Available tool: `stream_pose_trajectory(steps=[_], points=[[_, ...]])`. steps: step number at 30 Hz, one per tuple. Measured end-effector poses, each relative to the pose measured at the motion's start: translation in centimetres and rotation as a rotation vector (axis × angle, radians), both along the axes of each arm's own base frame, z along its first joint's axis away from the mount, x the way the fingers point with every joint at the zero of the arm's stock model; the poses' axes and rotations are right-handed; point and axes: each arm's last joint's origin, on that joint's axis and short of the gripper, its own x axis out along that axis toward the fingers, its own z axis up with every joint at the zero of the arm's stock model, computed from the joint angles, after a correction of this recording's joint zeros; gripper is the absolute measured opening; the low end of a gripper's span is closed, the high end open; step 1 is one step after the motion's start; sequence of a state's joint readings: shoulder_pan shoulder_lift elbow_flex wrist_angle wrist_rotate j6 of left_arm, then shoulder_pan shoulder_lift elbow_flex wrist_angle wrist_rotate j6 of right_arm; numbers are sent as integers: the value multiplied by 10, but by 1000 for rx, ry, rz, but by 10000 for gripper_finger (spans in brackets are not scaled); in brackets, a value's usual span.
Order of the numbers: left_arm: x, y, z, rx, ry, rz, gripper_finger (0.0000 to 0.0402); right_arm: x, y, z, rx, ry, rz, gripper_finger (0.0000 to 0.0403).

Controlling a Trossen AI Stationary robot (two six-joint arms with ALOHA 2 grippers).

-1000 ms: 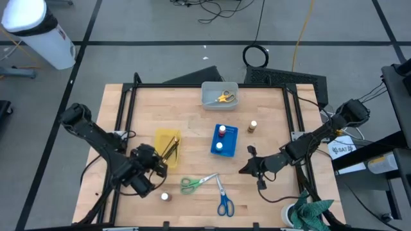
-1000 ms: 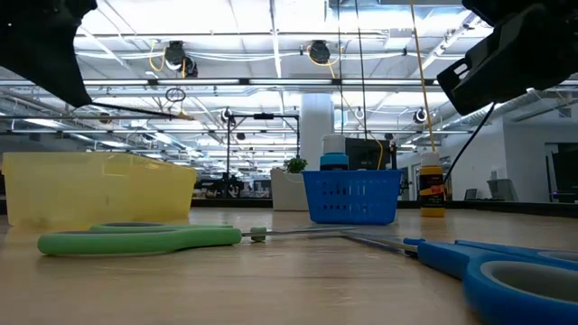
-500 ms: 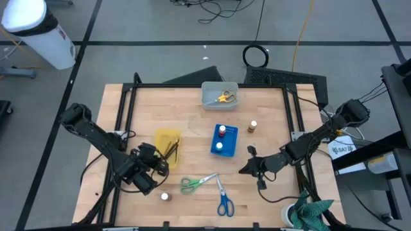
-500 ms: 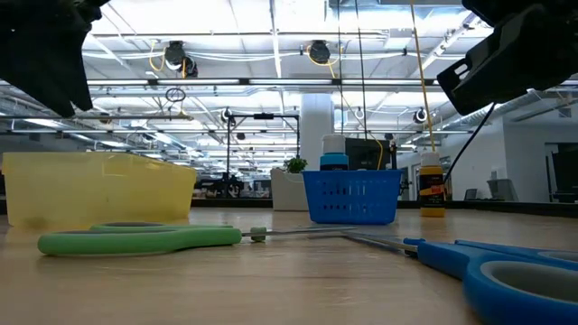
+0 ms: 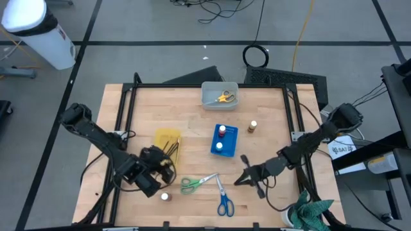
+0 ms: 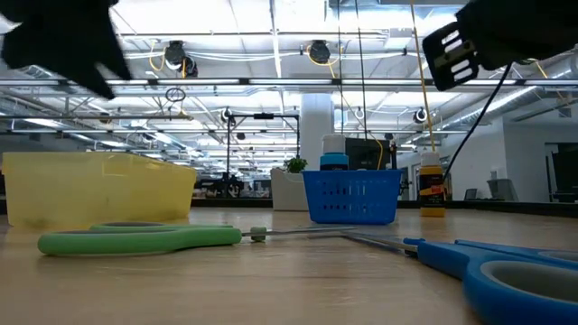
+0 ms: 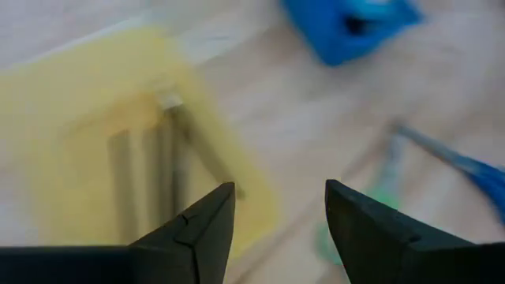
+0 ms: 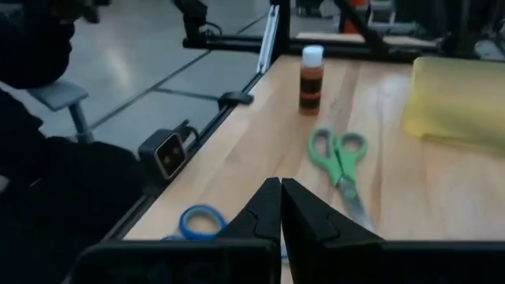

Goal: Pick & Place Paint Supplies
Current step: Put the green scissors into the gray bin

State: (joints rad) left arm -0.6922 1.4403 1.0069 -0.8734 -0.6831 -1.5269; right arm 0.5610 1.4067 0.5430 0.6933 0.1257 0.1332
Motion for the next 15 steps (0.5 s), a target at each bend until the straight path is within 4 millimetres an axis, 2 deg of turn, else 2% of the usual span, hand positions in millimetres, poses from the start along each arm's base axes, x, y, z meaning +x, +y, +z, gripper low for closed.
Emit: stream_pose_trajectory(steps=[6,8,11,15], points=[[43,-27,18,83,-249,-461,191,2,0,-3,-1,-4,-5,0],[56,-39,16,133,-305,-644,185,3,0,0,15,-23,-3,0],[67,-54,0,157,-310,-840,173,2,2,3,25,-54,47,0],[74,-62,-33,136,-209,-832,138,2,2,3,22,-56,48,0]])
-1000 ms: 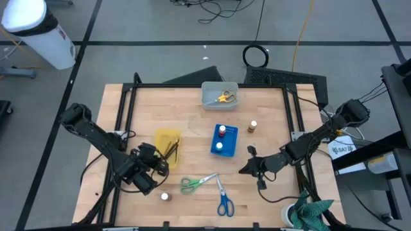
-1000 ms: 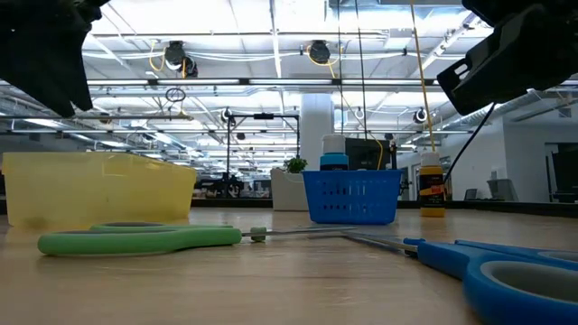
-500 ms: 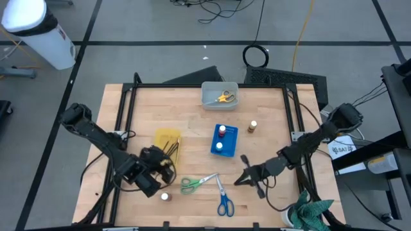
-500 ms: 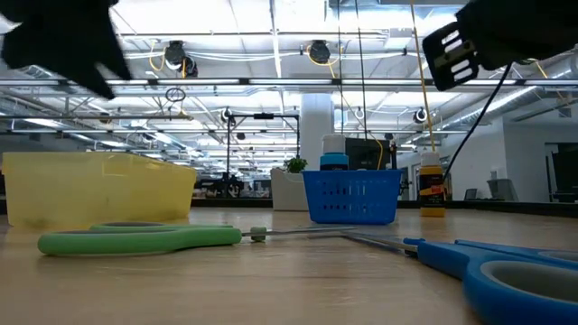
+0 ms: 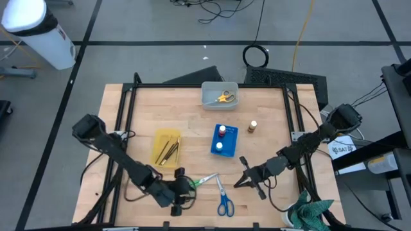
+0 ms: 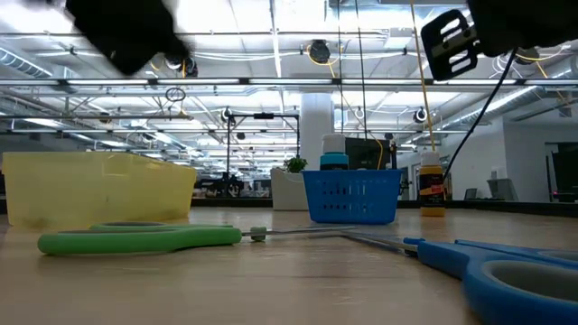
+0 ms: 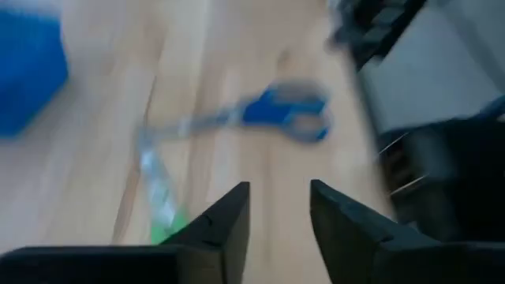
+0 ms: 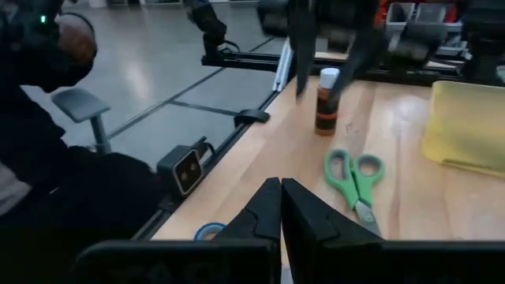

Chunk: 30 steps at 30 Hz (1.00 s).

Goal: Pick & Place Paint Supplies
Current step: Put the green scissors into the gray bin

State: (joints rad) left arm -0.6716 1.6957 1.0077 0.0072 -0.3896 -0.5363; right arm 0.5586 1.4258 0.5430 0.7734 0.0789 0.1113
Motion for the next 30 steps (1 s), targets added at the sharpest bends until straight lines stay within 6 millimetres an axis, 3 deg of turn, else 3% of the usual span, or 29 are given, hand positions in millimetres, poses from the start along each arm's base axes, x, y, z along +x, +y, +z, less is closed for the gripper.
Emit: stream_pose_trajectory(steps=[3,9,19,24,27,30], points=[[3,4,-24,-28,118,99,95,1,-1,0,-4,-8,-30,0],[4,18,-44,-90,277,249,9,1,-3,0,-57,-30,-94,0],[11,21,-82,-142,464,265,7,2,-3,0,-58,-29,-95,0],[14,24,-89,-146,491,273,12,1,-4,-3,-53,4,-108,3],[14,25,-89,-125,490,251,5,1,-4,-10,-64,58,-137,28],[14,25,-90,-108,485,228,11,5,-2,-21,-77,87,-140,79]])
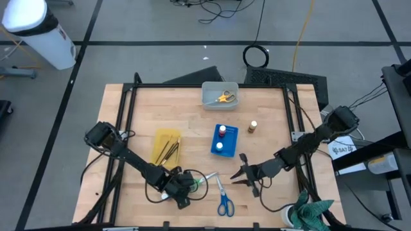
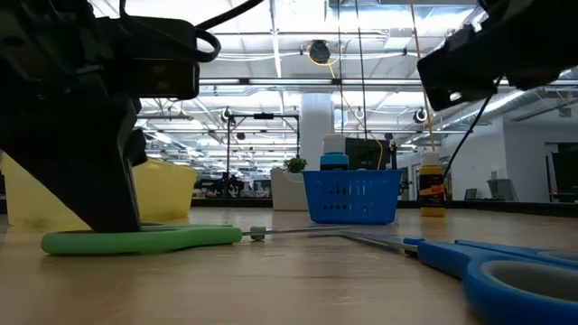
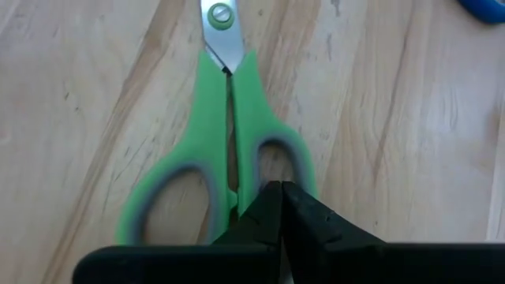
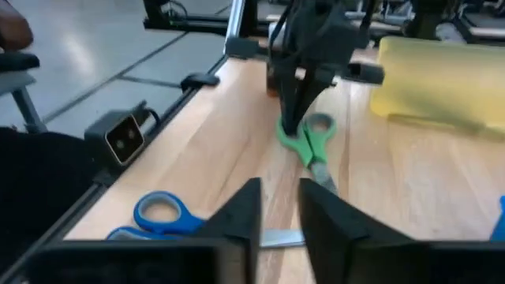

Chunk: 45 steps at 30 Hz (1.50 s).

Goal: Pick & Place Paint Supplies
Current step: Put the green scissors into the gray bin

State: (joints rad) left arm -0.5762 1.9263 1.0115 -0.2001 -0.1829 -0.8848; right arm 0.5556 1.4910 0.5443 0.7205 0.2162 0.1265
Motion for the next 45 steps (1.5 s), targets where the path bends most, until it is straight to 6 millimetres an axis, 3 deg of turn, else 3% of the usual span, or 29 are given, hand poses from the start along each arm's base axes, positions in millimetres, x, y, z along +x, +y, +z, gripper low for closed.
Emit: stream_pose_trajectory(steps=[5,9,13,18,30,36,41,45], points=[[2,-1,0,22,-25,-52,5,21,1,-25,-77,82,-90,164],[3,0,0,37,-49,-72,11,40,-3,-44,-117,150,-135,191],[3,0,0,49,-54,-81,6,55,-4,-58,-152,205,-138,189],[4,0,0,61,-60,-83,13,65,-6,-60,-191,226,-141,174],[4,0,0,74,-71,-74,17,63,-6,-60,-193,247,-133,166],[6,-1,1,72,-103,-81,5,54,-8,-41,-215,290,-127,163],[7,-1,1,78,-112,-75,24,39,-14,-10,-174,328,-158,160],[8,-1,1,86,-126,-66,22,23,-23,8,-157,383,-271,159]])
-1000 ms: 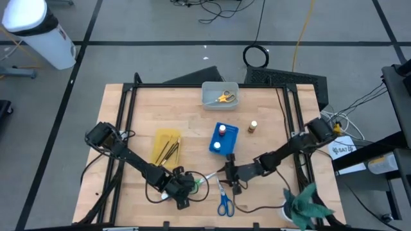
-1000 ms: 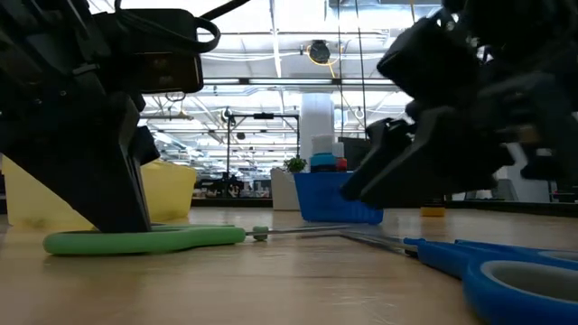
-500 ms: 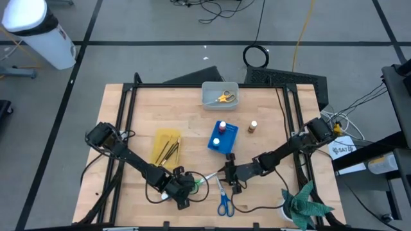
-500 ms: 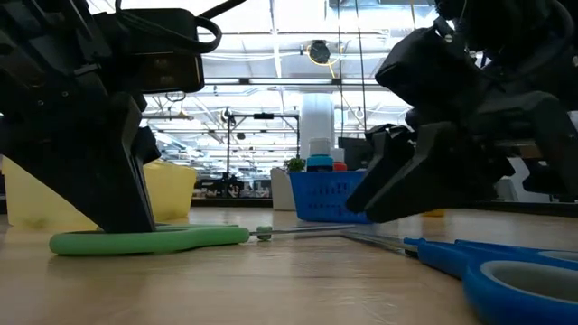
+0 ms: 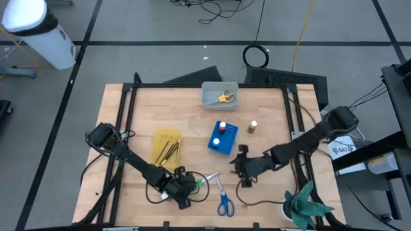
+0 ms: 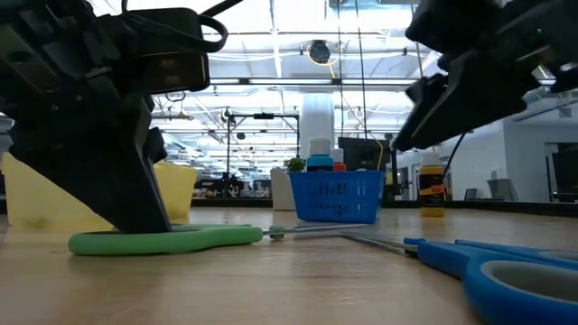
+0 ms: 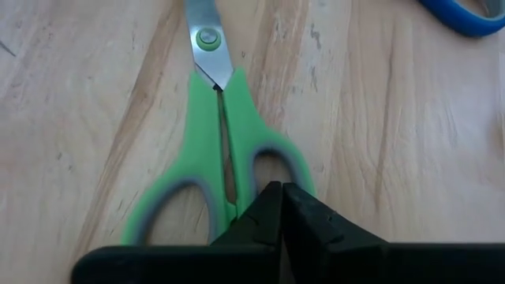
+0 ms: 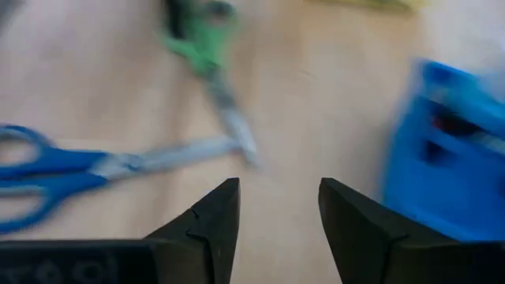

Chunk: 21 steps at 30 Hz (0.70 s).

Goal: Pick & Place Paint Supplies
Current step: Put the green scissors into the gray bin

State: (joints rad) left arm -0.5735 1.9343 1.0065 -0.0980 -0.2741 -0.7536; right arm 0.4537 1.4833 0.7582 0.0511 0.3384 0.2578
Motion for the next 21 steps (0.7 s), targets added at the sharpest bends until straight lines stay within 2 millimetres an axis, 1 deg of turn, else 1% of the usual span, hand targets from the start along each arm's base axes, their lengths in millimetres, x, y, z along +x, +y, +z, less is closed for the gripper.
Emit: stream_pose_trajectory(steps=[3,7,10,15,18,21], points=[[0,0,0,1,-5,3,11,-12,-12,7,-43,47,-141,153],[2,0,1,-6,-18,4,6,-22,-31,7,-83,131,-284,137],[3,-1,2,-17,-42,7,20,-22,-47,1,-98,191,-358,120],[6,-2,4,-37,-75,1,40,-21,-74,-10,-96,215,-460,79],[7,-3,4,-32,-87,-19,39,-20,-88,-12,-94,220,-514,51],[8,-3,4,-28,-90,-32,31,-16,-97,-11,-99,193,-523,24]])
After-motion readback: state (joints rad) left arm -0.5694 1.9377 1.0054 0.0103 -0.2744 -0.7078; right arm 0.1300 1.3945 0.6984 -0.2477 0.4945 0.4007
